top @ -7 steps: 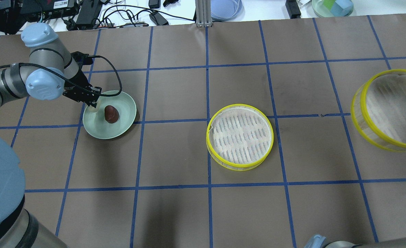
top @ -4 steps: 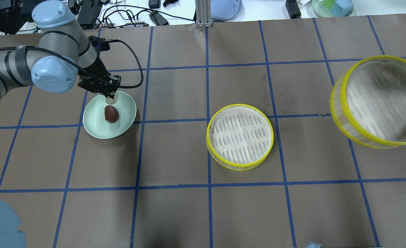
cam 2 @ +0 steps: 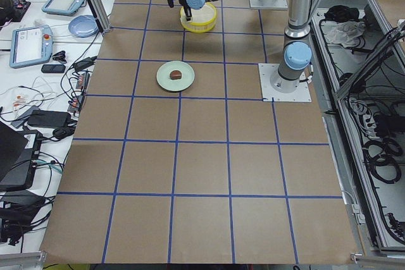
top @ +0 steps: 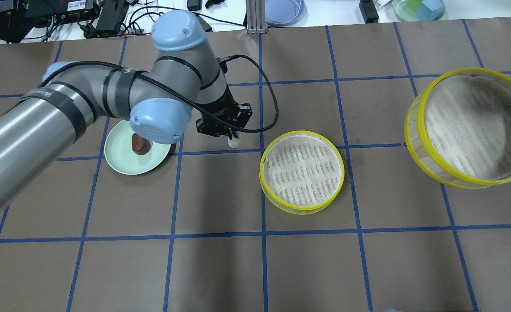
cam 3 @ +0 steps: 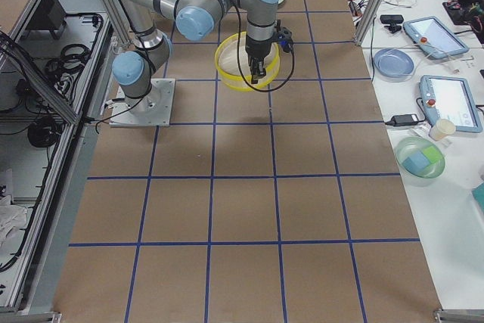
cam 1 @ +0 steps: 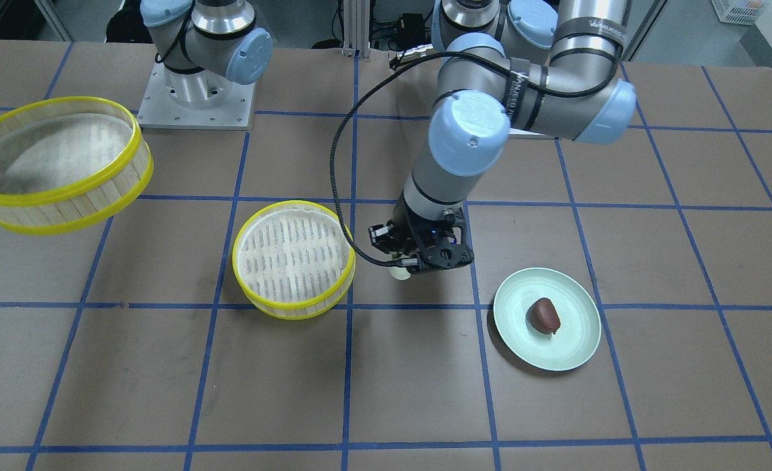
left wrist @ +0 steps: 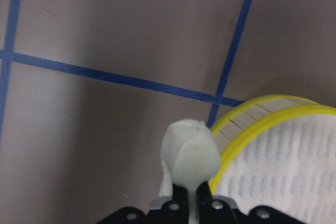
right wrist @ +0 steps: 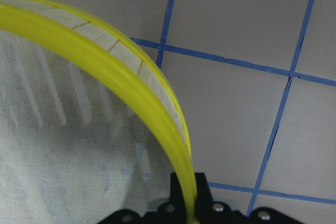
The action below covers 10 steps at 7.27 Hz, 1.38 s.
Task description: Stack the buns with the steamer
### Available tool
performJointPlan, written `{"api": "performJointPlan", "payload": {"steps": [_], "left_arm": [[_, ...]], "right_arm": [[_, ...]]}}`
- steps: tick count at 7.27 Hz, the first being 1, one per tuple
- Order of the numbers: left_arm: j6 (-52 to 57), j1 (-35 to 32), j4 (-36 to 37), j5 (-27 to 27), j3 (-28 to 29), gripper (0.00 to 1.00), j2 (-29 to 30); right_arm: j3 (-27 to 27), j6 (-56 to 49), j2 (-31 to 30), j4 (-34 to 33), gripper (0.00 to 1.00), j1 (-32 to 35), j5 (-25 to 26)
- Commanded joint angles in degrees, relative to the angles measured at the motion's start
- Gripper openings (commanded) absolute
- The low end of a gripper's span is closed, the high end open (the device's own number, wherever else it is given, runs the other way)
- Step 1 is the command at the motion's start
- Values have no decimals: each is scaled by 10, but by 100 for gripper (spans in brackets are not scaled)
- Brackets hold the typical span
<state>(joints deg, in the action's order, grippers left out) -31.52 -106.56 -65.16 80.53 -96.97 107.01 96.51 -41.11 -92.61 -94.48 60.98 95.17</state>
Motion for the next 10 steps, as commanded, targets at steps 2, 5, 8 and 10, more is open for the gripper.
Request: {"api": "performJointPlan", "payload": {"steps": [2,5,8,10], "left_arm": [[-136,-74,84,-41,-1,0,50],[-158,-103,83,-38,-1,65,68],[-154,-103,96,-35,1,88,66],[-85,-96,94,-21,7,98,45]], "right_arm": [[2,-2,9,13,0,0,26],[3,7,27,43,0,1,59],[0,27,48,53,0,15,92],[0,79,58,47,0,62,110]]}}
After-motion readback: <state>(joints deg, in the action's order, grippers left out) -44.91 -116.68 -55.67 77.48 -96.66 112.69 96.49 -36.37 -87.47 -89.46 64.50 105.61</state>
